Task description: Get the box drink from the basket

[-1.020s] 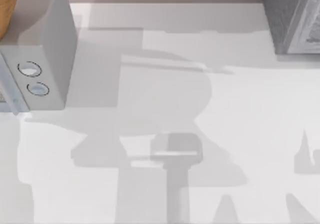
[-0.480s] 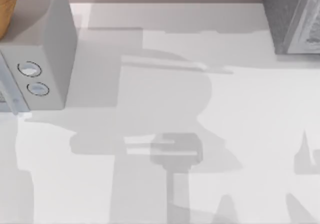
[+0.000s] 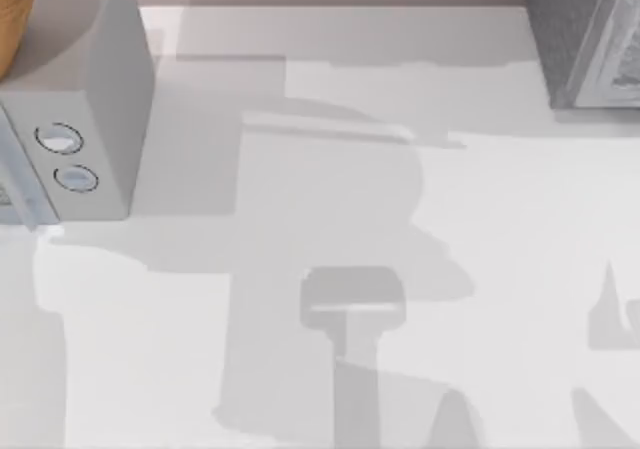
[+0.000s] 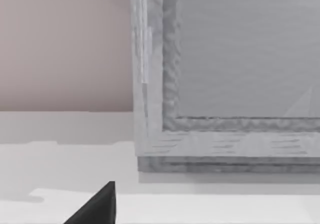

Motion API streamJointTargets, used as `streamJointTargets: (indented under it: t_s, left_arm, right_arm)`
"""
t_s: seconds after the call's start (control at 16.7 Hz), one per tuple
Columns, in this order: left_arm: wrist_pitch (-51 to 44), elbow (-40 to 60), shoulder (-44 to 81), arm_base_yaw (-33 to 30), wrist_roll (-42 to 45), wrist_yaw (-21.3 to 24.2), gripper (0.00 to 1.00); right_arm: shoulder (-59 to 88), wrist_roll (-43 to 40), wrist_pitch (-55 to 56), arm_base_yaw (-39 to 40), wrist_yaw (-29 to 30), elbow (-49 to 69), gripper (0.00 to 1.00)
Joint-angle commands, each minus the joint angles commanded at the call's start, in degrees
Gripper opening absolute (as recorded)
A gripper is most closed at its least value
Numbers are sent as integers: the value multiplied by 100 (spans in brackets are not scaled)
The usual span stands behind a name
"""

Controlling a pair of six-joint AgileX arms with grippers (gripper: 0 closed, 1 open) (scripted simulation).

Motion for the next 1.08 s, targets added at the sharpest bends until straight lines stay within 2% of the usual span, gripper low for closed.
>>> streamJointTargets:
  t_s: [0.54, 1.08]
  left_arm:
    - [111, 350, 458, -93, 0, -85, 100]
    - [111, 350, 458, -93, 0, -85, 32]
  right_arm:
    - [0, 0, 0, 0, 0, 0, 100]
    - [0, 0, 0, 0, 0, 0, 100]
